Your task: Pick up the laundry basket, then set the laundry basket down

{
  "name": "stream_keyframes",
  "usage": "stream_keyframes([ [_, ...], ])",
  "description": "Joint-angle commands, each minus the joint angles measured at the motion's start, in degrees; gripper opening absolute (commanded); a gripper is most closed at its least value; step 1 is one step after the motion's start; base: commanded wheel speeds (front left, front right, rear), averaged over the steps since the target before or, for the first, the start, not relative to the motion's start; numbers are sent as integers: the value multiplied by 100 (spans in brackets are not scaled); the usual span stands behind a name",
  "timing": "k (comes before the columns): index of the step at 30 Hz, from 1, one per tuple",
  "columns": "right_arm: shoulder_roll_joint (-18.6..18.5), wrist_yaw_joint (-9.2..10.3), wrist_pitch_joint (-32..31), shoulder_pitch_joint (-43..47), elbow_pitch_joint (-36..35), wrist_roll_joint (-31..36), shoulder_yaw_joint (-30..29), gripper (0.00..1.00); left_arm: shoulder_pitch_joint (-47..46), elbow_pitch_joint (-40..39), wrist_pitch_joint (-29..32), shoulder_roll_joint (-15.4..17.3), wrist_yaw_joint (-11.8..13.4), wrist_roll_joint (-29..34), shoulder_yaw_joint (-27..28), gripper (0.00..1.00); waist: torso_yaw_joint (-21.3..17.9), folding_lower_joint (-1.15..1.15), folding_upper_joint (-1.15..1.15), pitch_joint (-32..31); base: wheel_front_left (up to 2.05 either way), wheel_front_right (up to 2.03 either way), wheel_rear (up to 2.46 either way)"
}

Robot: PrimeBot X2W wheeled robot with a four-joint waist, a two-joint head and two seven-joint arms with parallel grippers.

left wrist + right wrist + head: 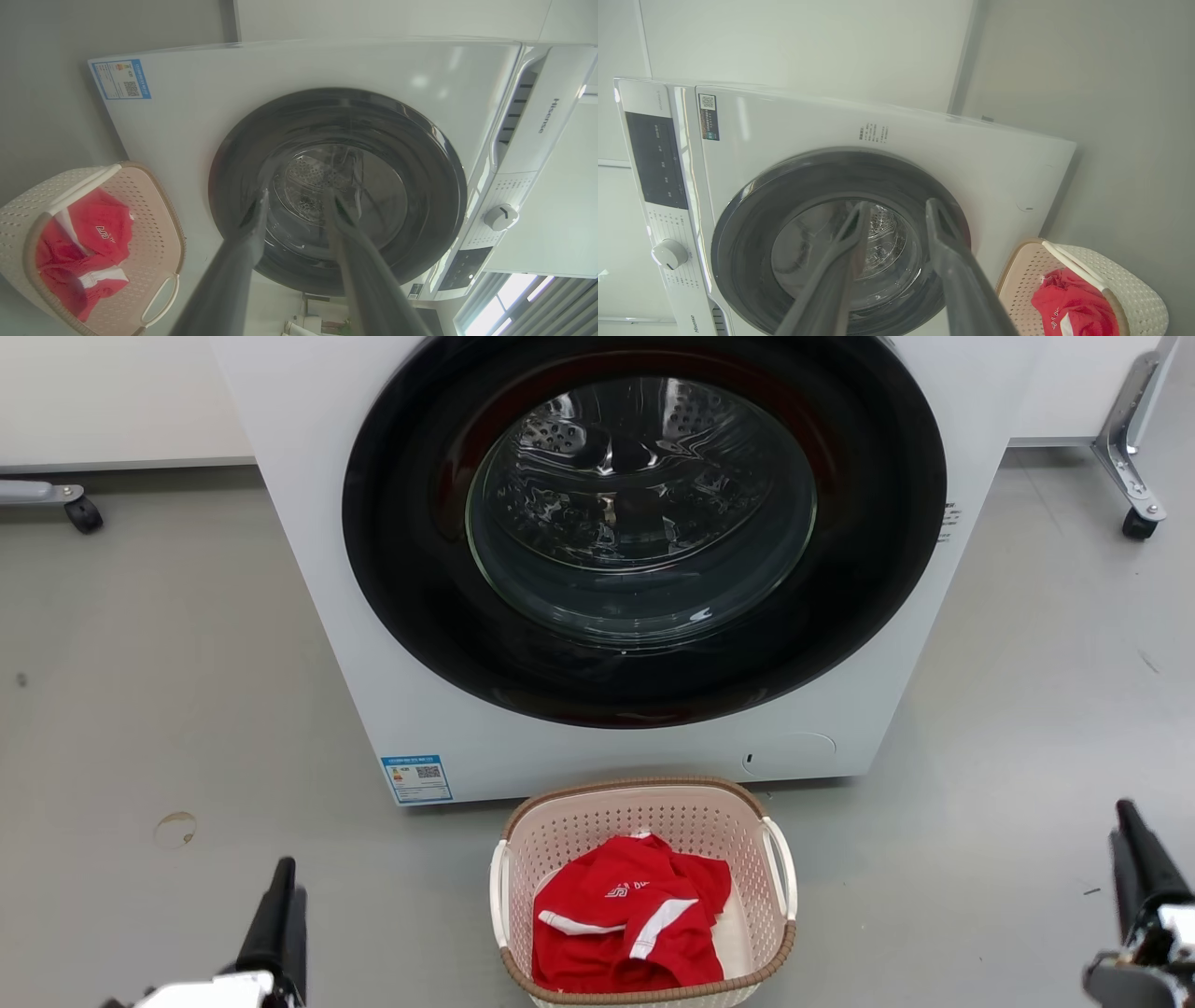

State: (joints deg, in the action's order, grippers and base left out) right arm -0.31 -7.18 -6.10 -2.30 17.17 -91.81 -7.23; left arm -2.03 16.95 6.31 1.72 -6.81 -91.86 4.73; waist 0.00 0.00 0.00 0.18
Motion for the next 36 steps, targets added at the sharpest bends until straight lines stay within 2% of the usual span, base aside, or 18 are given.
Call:
stream_keyframes([
  [1, 33, 0, 1, 36, 29, 1, 12, 100, 33, 36, -3, -13, 0, 0, -2, 100, 0, 0, 0, 0, 0, 0, 0],
  [8, 39, -2, 80, 44, -27, 82, 140, 100, 77, -7, -115, -17, -4, 19, -53, 100, 1, 13, 0, -11, 0, 0, 0],
  [11, 21, -2, 125, 41, -65, 111, 204, 100, 92, -43, -166, -13, -5, 29, -75, 100, 1, 4, 0, -8, 0, 0, 0],
  [12, -87, -5, 304, -5, -136, 355, 421, 100, 120, -103, -320, 1, -3, 272, -116, 100, -2, 0, 0, -2, 0, 0, 0],
  [20, -160, -7, 452, -67, -78, 1175, 522, 100, 141, -162, -457, 18, 150, 1058, -165, 100, -4, 0, 0, -3, 0, 0, 0],
  [26, -118, -8, 553, -90, -33, 2064, 520, 100, 161, -174, -559, 156, 446, 1927, -355, 100, -6, 0, 0, -8, 0, 0, 0],
  [36, -68, -10, 705, -81, -79, 2772, 581, 100, 176, -221, -712, 195, 623, 2542, -514, 100, 0, 0, 0, -11, 0, 0, 0],
])
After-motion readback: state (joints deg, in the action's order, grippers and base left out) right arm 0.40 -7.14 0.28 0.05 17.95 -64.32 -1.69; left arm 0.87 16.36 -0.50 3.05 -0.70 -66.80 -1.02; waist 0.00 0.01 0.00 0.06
